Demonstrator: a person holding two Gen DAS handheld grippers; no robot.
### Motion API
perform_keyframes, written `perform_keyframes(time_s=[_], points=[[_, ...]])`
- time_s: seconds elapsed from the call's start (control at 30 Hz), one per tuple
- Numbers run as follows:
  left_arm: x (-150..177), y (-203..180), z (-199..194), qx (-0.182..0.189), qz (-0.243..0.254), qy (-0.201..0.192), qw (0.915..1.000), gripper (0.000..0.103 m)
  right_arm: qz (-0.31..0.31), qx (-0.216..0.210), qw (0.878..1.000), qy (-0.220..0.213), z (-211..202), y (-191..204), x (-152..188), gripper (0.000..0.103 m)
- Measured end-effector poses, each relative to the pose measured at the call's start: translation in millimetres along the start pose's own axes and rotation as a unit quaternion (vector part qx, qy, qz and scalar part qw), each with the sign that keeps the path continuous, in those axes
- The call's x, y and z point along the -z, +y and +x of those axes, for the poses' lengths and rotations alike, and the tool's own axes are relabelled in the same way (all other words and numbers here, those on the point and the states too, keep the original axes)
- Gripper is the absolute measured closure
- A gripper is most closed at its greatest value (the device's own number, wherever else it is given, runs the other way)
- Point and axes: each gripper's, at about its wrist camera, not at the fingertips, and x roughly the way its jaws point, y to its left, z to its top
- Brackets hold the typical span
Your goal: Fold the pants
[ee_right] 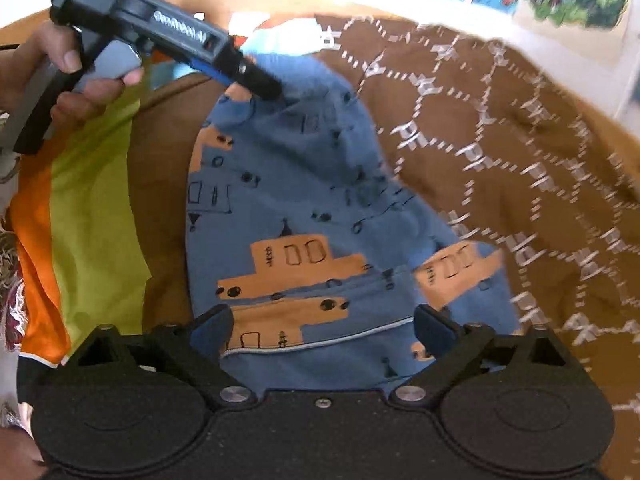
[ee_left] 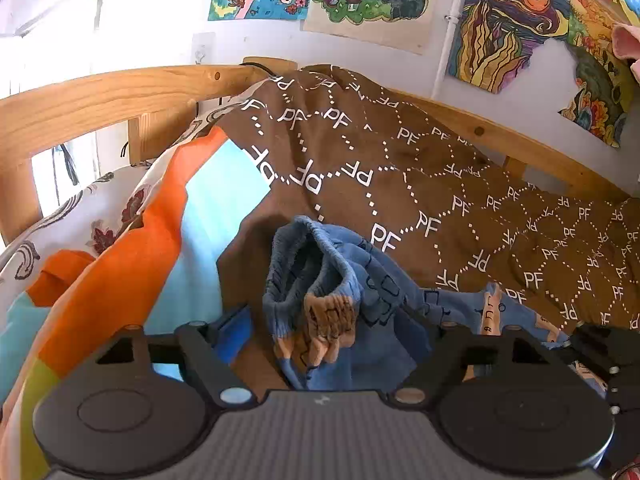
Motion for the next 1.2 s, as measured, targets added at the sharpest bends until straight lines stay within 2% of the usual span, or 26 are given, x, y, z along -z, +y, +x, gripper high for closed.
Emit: perform_keyframes(time_s=[0.13,0.23,0.3,0.43,0.53,0.6,0.7,0.83,1.0,1.2], points=[[-2.3,3.4,1.7,0.007,-0.011,0.002,0.9999,0.023,0.069,-0.024,0.997,0.004,11.4,-17.6,3.7,0.007],[-2.8,5.3,-0.3,0.013,-0.018,0.006,0.9997,0.022,0.076,-0.012,0.997,-0.019,-2.9,-12.9,3.5,0.009],[-1.7,6.1,-1.6,0.017,-0.019,0.008,0.9996,0.020,0.076,0.010,0.996,-0.035,-19.5,-6.5,3.6,0.007],[-0.5,2.9,-4.8,0.020,-0.018,0.011,0.9996,0.015,0.089,0.112,0.989,-0.038,-45.6,11.9,7.6,0.005],[-1.2,1.3,-4.3,0.014,-0.018,0.010,0.9997,0.016,0.112,0.230,0.966,-0.021,-48.9,29.2,12.0,0.003],[-1.4,3.4,-3.1,0.012,-0.032,0.012,0.9993,0.020,0.130,0.262,0.956,-0.026,-46.6,36.1,15.6,0.002],[-2.2,7.2,-2.5,0.011,-0.050,0.007,0.9986,0.026,0.153,0.268,0.951,-0.012,-31.6,39.4,17.6,0.001],[-0.9,6.7,-1.0,0.004,-0.057,0.009,0.9983,0.045,0.110,0.288,0.951,0.020,-8.8,52.2,23.8,0.001],[-1.1,4.5,0.4,-0.010,-0.064,0.012,0.9978,0.045,0.115,0.291,0.950,0.012,-9.5,53.2,28.9,0.001],[-3.1,10.2,3.9,-0.012,-0.098,0.020,0.9949,0.045,0.128,0.285,0.950,0.010,-8.9,49.6,30.1,0.001]])
